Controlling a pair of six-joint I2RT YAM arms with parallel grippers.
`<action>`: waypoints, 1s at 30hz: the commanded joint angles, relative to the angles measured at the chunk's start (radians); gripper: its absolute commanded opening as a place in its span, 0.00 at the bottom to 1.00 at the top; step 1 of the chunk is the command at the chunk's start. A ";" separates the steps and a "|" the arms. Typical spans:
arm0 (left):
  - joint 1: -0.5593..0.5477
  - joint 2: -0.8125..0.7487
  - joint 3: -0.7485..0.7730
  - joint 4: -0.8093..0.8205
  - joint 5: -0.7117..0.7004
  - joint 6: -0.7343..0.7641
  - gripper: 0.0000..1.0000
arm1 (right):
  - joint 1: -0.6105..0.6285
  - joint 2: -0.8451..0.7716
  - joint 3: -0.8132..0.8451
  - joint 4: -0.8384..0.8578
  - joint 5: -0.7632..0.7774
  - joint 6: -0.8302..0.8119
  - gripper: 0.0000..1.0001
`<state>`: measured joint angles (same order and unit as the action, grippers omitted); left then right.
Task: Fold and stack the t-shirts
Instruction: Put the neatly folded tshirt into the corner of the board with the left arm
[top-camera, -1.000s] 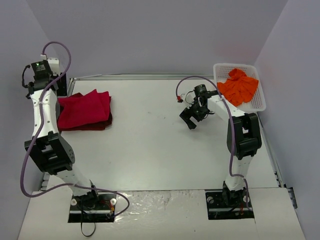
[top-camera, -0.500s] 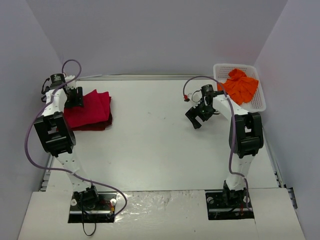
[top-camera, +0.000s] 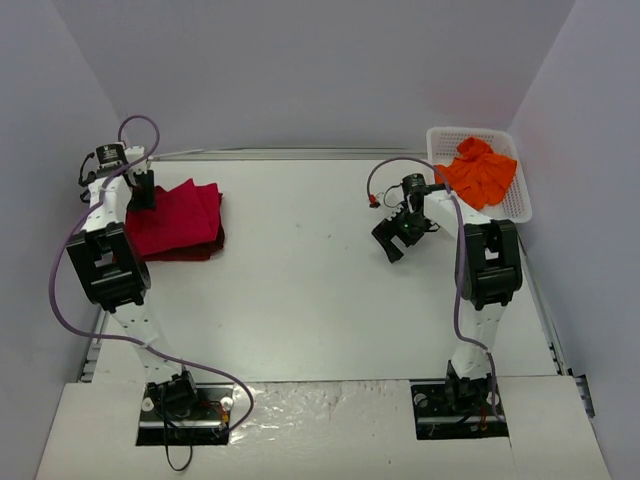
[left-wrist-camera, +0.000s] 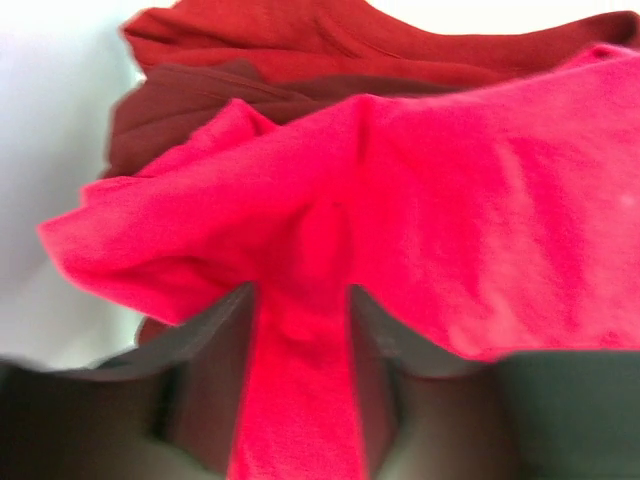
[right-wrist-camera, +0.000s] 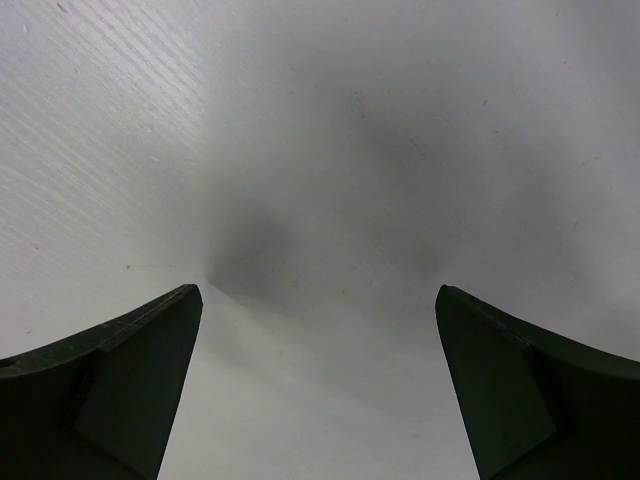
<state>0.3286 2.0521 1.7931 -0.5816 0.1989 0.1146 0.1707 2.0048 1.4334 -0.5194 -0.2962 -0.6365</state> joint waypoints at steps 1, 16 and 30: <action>0.016 -0.021 -0.008 0.049 -0.050 0.022 0.35 | -0.002 0.011 -0.005 -0.036 -0.003 -0.008 1.00; 0.046 0.000 0.006 0.060 -0.125 -0.004 0.20 | -0.002 0.028 -0.008 -0.036 -0.001 -0.009 1.00; 0.078 0.059 -0.020 0.109 -0.214 0.020 0.17 | -0.002 0.049 -0.008 -0.037 0.008 -0.008 1.00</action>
<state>0.3996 2.1021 1.7855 -0.5003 0.0288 0.1238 0.1707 2.0300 1.4330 -0.5186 -0.2935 -0.6369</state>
